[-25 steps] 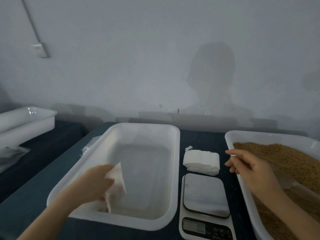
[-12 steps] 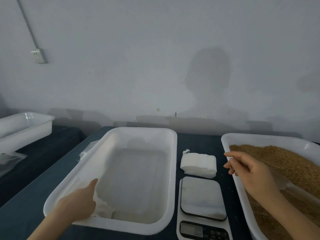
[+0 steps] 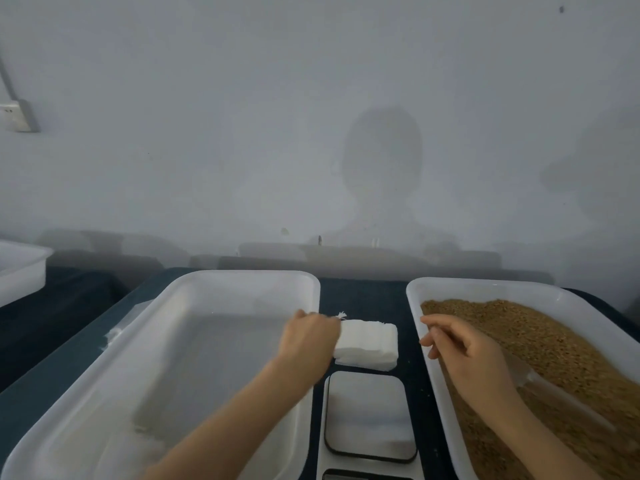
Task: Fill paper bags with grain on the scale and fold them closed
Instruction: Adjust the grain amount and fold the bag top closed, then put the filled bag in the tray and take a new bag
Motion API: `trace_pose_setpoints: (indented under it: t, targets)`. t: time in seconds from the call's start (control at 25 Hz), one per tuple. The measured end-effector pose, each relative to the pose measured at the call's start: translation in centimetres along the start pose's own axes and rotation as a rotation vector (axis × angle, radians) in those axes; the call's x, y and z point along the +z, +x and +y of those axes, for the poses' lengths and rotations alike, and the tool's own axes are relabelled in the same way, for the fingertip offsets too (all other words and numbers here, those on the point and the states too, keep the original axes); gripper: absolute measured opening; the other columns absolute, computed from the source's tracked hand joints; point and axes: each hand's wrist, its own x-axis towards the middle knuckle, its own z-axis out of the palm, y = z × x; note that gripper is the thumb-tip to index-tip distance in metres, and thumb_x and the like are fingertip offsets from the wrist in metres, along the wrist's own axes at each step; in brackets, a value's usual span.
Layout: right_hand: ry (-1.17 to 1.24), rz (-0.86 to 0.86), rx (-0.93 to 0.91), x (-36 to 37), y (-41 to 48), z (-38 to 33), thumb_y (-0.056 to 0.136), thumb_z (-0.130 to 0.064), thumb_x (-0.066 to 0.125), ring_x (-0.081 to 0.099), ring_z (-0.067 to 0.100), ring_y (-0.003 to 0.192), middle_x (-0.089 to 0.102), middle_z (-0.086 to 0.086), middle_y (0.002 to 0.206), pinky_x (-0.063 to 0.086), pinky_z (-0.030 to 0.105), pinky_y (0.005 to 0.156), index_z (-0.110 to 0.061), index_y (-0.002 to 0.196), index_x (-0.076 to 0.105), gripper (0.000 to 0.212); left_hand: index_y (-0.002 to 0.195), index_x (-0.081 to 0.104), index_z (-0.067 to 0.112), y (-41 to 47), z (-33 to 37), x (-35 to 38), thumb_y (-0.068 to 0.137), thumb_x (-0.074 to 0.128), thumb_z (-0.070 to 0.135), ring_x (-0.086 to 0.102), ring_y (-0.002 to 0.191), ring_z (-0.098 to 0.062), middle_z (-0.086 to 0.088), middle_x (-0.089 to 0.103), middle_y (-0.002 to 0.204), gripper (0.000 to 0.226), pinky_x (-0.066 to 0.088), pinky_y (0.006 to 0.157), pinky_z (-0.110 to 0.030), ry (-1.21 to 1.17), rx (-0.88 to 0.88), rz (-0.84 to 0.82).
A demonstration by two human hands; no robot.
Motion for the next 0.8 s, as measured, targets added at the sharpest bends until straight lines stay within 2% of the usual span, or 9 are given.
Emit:
trace_pose_setpoints:
  t: [0.08, 0.2, 0.24, 0.32, 0.4, 0.48, 0.64, 0.72, 0.8]
  targets:
    - [-0.011, 0.005, 0.021, -0.2, 0.2, 0.4, 0.093, -0.013, 0.053, 0.062, -0.002, 0.072, 0.064, -0.025, 0.081, 0.049, 0.012, 0.06, -0.042, 0.096, 0.057, 0.03, 0.126, 0.048, 0.006, 3.6, 2.8, 1.5, 0.087, 0.06, 0.003, 0.055, 0.112, -0.028, -0.012, 0.055, 0.125, 0.041, 0.041, 0.088, -0.03, -0.05, 0.091, -0.074]
    - [-0.007, 0.027, 0.043, -0.2, 0.4, 0.9, 0.093, -0.014, 0.054, 0.061, -0.002, 0.072, 0.065, -0.019, 0.075, 0.05, 0.012, 0.061, -0.041, 0.094, 0.058, 0.028, 0.142, 0.027, -0.005, 6.7, 4.7, 4.2, 0.093, 0.052, -0.001, 0.037, 0.133, -0.033, -0.022, 0.028, 0.148, 0.056, 0.038, 0.105, -0.041, -0.067, 0.009, -0.311]
    - [-0.003, 0.035, 0.052, -0.2, 0.4, 1.1, 0.092, -0.014, 0.054, 0.061, -0.003, 0.072, 0.065, -0.018, 0.073, 0.05, 0.011, 0.062, -0.04, 0.094, 0.059, 0.026, 0.143, 0.026, -0.005, 7.3, 4.9, 4.7, 0.095, 0.048, 0.0, 0.035, 0.134, -0.032, -0.021, 0.027, 0.149, 0.053, 0.037, 0.106, -0.04, -0.029, -0.016, -0.391]
    - [0.02, 0.041, 0.063, -0.1, 0.5, 1.2, 0.092, -0.015, 0.055, 0.062, -0.003, 0.072, 0.066, -0.018, 0.073, 0.049, 0.01, 0.063, -0.036, 0.095, 0.061, 0.023, 0.136, 0.043, 0.001, 7.8, 4.8, 5.1, 0.095, 0.049, 0.001, 0.041, 0.13, -0.029, -0.013, 0.042, 0.143, 0.041, 0.034, 0.107, -0.036, 0.081, 0.016, -0.478]
    - [0.039, 0.046, 0.056, -0.1, 0.6, 1.2, 0.092, -0.014, 0.055, 0.062, -0.002, 0.071, 0.066, -0.019, 0.075, 0.05, 0.011, 0.063, -0.036, 0.095, 0.062, 0.023, 0.117, 0.058, 0.004, 8.1, 4.5, 4.9, 0.09, 0.055, -0.002, 0.055, 0.116, -0.026, -0.01, 0.06, 0.119, 0.028, 0.034, 0.107, -0.036, 0.136, 0.107, -0.388]
    - [0.043, 0.045, 0.036, -0.1, 0.6, 1.1, 0.092, -0.013, 0.055, 0.063, -0.001, 0.071, 0.066, -0.02, 0.077, 0.051, 0.013, 0.063, -0.035, 0.095, 0.062, 0.023, 0.107, 0.059, 0.007, 8.0, 4.3, 5.5, 0.089, 0.056, -0.001, 0.06, 0.107, -0.025, -0.007, 0.062, 0.101, 0.02, 0.037, 0.103, -0.035, 0.149, 0.14, -0.314]
    - [0.047, 0.041, 0.031, -0.1, 0.6, 1.0, 0.093, -0.014, 0.055, 0.063, -0.001, 0.072, 0.065, -0.023, 0.081, 0.051, 0.013, 0.064, -0.037, 0.095, 0.061, 0.024, 0.125, 0.052, 0.008, 7.6, 4.2, 5.9, 0.093, 0.053, 0.004, 0.057, 0.114, -0.026, -0.008, 0.056, 0.128, 0.033, 0.043, 0.088, -0.029, 0.023, 0.053, -0.344]
    - [0.039, 0.043, 0.028, -0.1, 0.6, 1.0, 0.092, -0.015, 0.055, 0.063, -0.002, 0.073, 0.065, -0.022, 0.079, 0.05, 0.011, 0.064, -0.039, 0.094, 0.06, 0.024, 0.126, 0.051, 0.005, 7.8, 3.7, 4.5, 0.093, 0.052, 0.002, 0.06, 0.109, -0.024, -0.01, 0.056, 0.128, 0.033, 0.047, 0.084, -0.028, -0.1, -0.029, -0.195]
    - [0.043, 0.048, 0.023, -0.1, 0.6, 1.1, 0.092, -0.015, 0.055, 0.062, -0.003, 0.072, 0.066, -0.019, 0.075, 0.05, 0.01, 0.064, -0.039, 0.094, 0.059, 0.024, 0.117, 0.055, 0.004, 7.4, 3.0, 2.7, 0.097, 0.045, 0.003, 0.063, 0.097, -0.019, -0.008, 0.063, 0.112, 0.023, 0.047, 0.074, -0.021, -0.29, -0.116, -0.021]
